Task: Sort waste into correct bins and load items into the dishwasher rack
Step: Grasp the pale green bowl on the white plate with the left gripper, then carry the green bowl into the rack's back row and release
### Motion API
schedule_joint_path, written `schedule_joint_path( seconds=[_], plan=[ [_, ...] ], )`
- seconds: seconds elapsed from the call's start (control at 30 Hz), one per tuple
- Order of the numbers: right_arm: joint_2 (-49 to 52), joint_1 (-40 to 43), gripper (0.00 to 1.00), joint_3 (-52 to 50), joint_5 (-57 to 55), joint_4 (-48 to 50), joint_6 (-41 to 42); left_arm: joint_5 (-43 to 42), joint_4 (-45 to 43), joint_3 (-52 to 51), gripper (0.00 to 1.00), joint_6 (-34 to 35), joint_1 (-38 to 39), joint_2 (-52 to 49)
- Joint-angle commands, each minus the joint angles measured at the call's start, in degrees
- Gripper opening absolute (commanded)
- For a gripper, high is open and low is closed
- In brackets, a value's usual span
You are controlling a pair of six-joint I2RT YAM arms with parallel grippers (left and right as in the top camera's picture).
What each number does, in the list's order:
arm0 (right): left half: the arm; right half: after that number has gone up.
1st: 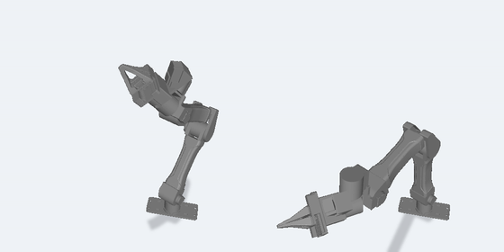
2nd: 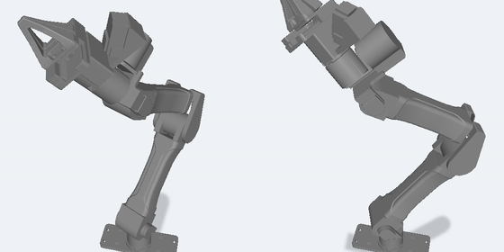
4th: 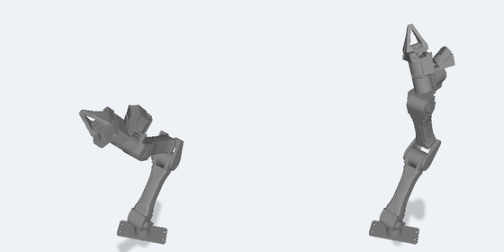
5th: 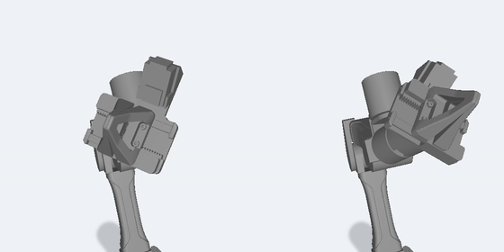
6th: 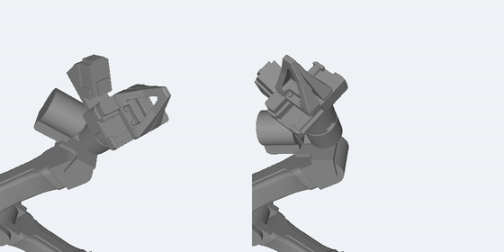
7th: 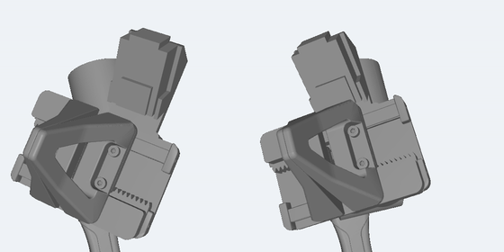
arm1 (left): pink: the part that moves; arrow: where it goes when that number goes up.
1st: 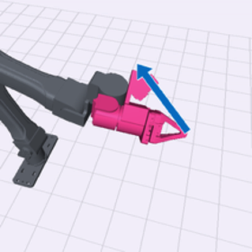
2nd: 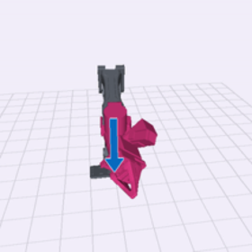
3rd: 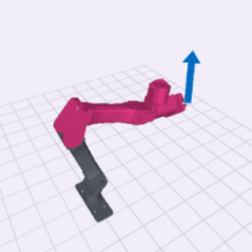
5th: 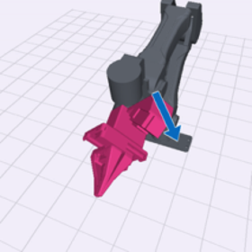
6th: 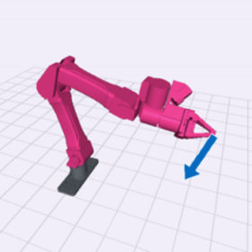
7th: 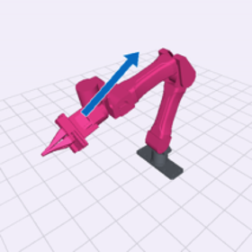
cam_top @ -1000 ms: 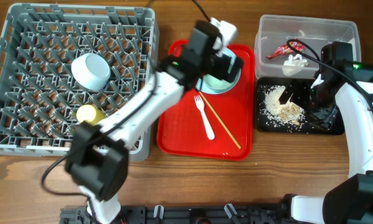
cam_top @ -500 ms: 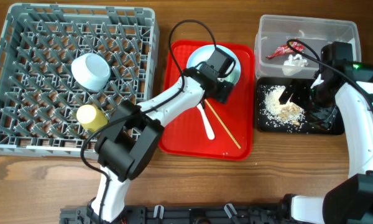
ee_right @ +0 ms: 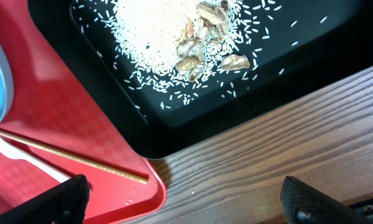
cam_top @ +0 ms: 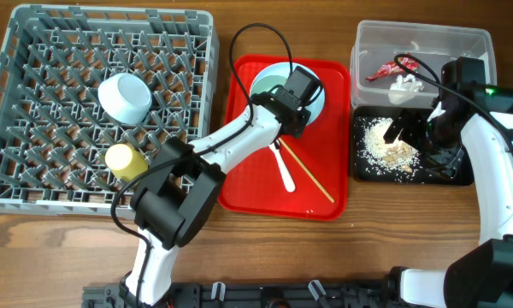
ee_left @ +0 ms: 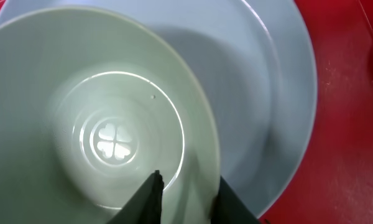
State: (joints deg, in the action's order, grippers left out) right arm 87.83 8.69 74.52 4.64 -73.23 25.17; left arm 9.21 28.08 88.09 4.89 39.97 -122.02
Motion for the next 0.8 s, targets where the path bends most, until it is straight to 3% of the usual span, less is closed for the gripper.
schedule_joint_path(
  seconds=[0.0, 0.1, 0.47, 0.63, 0.77],
  plan=[
    [-1.07, 0.07, 1.00, 1.22, -0.17, 0.07, -1.14, 1.14, -0.17, -0.11, 0.16, -0.13, -0.31, -0.57],
    [-1.07, 0.07, 1.00, 1.22, -0.17, 0.07, -1.16, 1.16, -0.17, -0.11, 0.05, -0.13, -0.33, -0.44],
    [-1.07, 0.07, 1.00, 1.22, -0.17, 0.07, -1.18, 0.37, -0.61, 0.11, 0.04, -0.11, -1.90, 7.37],
    [-1.07, 0.07, 1.00, 1.22, -0.17, 0.07, -1.14, -5.62, -0.63, 0.11, 0.04, -0.13, -6.23, 14.88],
    [-1.07, 0.07, 1.00, 1.22, -0.17, 0.07, -1.16, -17.07, -0.81, 0.11, 0.04, -0.11, -13.25, 20.31]
  ],
)
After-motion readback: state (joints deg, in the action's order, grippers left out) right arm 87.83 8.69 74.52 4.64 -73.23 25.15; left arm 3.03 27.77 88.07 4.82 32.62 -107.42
